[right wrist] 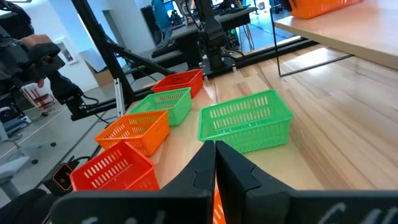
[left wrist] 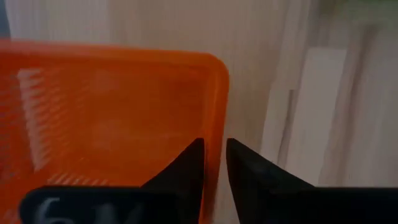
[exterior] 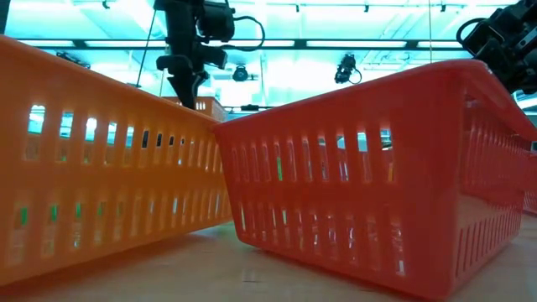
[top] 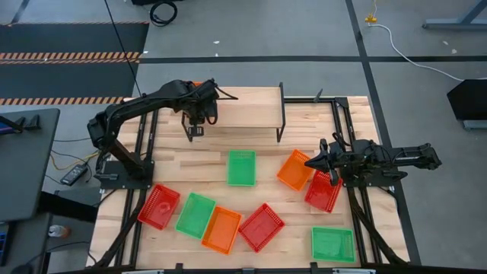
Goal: Stack baskets on shelf by color
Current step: Put the top left orange bin on the shelf, then put the top green bin on the shelf
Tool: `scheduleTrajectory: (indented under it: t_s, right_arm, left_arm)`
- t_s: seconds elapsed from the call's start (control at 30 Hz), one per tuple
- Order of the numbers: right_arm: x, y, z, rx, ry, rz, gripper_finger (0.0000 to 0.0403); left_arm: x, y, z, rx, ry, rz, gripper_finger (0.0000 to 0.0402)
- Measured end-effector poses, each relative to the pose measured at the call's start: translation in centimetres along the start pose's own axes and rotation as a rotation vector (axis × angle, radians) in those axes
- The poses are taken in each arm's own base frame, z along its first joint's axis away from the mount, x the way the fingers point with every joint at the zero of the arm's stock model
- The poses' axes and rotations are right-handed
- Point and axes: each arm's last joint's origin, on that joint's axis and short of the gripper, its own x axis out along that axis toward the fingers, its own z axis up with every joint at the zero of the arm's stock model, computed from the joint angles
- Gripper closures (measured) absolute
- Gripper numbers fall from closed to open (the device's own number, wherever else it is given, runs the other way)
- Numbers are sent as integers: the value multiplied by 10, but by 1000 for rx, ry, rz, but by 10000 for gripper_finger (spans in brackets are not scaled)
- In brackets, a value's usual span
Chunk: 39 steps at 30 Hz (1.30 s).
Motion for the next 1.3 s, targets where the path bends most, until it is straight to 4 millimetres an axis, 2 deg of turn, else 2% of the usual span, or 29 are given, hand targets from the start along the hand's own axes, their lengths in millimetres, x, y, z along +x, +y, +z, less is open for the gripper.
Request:
scheduleTrajectory:
  t_s: [0.2,0.37,0.57,0.77,0.87,0.93,1.03,1.13,1.3]
  right_arm:
    - [0,0,0,0,0,0,385]
    - [0,0,0,20,0,0,385]
    - [0,1,3,17,-27,9,385]
    - [0,1,7,-70,-75,-18,385]
    - [0,1,7,-56,-81,-23,384]
    - [0,1,8,-52,-90,-31,381]
    - [1,1,11,-55,-123,-56,365]
    - [1,2,17,-63,-99,-92,336]
    - [8,9,39,-40,-32,-132,281]
  left_arm:
    - [-1,1,-1,-20,23,33,307]
    - [-12,3,3,-38,-10,50,299]
    - [-47,7,10,-81,-102,57,298]
    - [-81,7,14,-133,-298,-21,298]
    - [-89,4,14,-182,-343,-35,299]
    - [-90,-1,17,-209,-369,-56,300]
    - [-83,-12,28,-187,-496,-135,300]
    - [-68,-23,44,-144,-690,-214,302]
    - [-37,-40,58,-145,-830,-249,303]
